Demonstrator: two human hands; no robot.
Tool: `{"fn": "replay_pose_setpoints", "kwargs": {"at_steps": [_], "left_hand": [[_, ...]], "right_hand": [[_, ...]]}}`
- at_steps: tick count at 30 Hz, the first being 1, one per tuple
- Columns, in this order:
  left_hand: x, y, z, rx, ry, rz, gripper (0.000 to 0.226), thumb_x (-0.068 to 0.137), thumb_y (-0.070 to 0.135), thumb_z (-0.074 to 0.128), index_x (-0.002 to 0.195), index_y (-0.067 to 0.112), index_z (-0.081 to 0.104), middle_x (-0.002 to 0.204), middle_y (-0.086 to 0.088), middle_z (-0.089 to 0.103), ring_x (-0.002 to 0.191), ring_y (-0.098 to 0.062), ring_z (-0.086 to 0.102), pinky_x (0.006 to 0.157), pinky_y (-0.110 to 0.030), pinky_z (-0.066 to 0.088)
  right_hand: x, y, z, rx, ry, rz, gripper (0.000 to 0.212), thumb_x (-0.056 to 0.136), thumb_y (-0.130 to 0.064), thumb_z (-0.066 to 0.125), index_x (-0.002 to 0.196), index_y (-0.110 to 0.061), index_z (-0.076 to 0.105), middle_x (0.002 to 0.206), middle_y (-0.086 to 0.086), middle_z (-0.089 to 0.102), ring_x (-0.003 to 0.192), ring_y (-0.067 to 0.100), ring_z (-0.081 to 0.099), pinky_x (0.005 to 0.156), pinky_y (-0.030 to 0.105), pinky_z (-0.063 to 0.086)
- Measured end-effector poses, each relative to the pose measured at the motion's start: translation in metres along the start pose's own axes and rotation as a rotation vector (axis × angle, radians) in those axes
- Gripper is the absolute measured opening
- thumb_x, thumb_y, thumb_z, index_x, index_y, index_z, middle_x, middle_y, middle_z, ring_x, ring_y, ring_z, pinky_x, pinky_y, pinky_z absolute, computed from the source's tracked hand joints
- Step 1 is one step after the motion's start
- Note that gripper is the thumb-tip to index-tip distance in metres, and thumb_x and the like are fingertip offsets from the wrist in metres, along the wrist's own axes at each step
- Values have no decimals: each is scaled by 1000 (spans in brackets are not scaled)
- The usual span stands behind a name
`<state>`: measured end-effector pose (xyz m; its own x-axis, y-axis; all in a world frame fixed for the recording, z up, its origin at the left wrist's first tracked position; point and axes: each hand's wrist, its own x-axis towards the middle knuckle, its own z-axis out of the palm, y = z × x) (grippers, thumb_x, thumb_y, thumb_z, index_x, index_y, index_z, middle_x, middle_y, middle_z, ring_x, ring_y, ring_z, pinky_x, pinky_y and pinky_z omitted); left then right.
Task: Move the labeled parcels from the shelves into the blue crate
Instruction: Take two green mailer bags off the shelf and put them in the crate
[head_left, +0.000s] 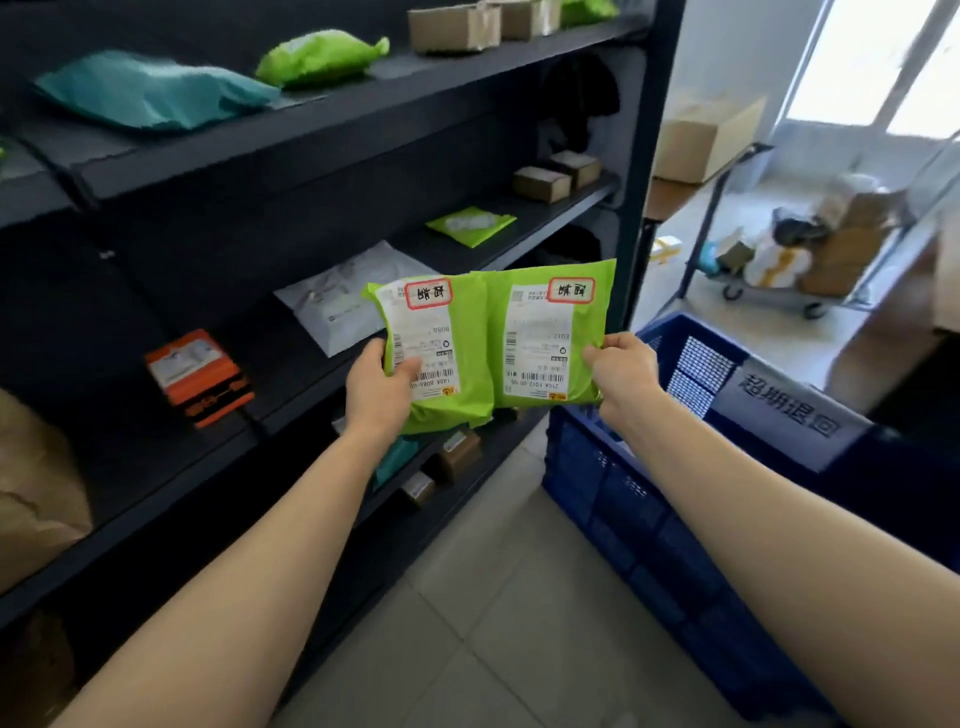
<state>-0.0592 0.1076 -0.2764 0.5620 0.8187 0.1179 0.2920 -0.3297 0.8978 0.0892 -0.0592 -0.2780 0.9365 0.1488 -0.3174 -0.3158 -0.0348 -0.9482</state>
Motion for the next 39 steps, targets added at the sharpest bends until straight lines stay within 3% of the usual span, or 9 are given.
{"fn": "replay_pose_setpoints", "kwargs": {"at_steps": [3,7,13,18,22,25,29,34,39], "left_hand": [[25,30,71,-20,-111,28,8,90,15,58,98,12,56,99,1,62,89,-18,60,79,-34,50],[48,66,164,-27,-246,88,13,89,15,58,100,7,57,99,-2,62,88,-18,61,76,-34,51],[65,101,280,-61,-441,116,11,89,13,58,100,10,56,102,-3,62,91,-20,62,80,-36,53],[75,125,354,-55,-602,157,13,90,12,56,103,7,56,103,-4,61,89,-18,59,69,-26,48],[86,146,401,-76,-744,173,19,91,11,56,109,5,56,101,-1,61,86,-15,61,58,-14,46],[97,163,426,-93,-847,201,17,91,11,56,108,7,56,99,-1,61,85,-17,61,65,-21,50],[118,181,458,-109,-954,228,22,92,9,55,113,5,55,102,-3,62,87,-19,62,72,-28,53],[137,179,497,-85,-1058,276,18,92,10,55,109,7,55,103,-4,63,87,-17,62,61,-18,50],[137,165,539,-33,-1145,218,18,92,12,54,110,9,54,103,-2,62,91,-19,63,66,-23,53]], "right_hand": [[47,-18,-48,57,94,26,14,92,0,52,81,-10,53,97,12,66,80,26,67,58,34,57],[106,-36,-110,127,216,54,25,92,3,49,74,-14,47,99,14,64,85,30,66,70,43,58],[169,-47,-190,174,383,68,26,92,3,52,73,-14,47,91,13,64,71,26,64,66,46,58],[197,-49,-238,220,528,87,25,93,0,52,73,-15,48,83,7,61,67,21,61,48,33,51],[212,-54,-263,248,671,92,25,92,0,52,72,-14,49,92,10,62,73,25,63,54,36,53],[222,-59,-274,282,752,102,24,92,2,51,73,-12,48,90,11,61,65,21,61,50,36,51],[241,-60,-282,322,855,113,24,92,1,53,73,-13,47,104,17,64,84,29,64,66,43,55],[257,-43,-285,333,965,149,26,91,2,54,71,-12,48,104,17,64,79,25,62,62,39,53],[272,-25,-300,311,1042,208,23,90,1,56,71,-11,49,96,13,61,83,25,60,56,33,51]]}}
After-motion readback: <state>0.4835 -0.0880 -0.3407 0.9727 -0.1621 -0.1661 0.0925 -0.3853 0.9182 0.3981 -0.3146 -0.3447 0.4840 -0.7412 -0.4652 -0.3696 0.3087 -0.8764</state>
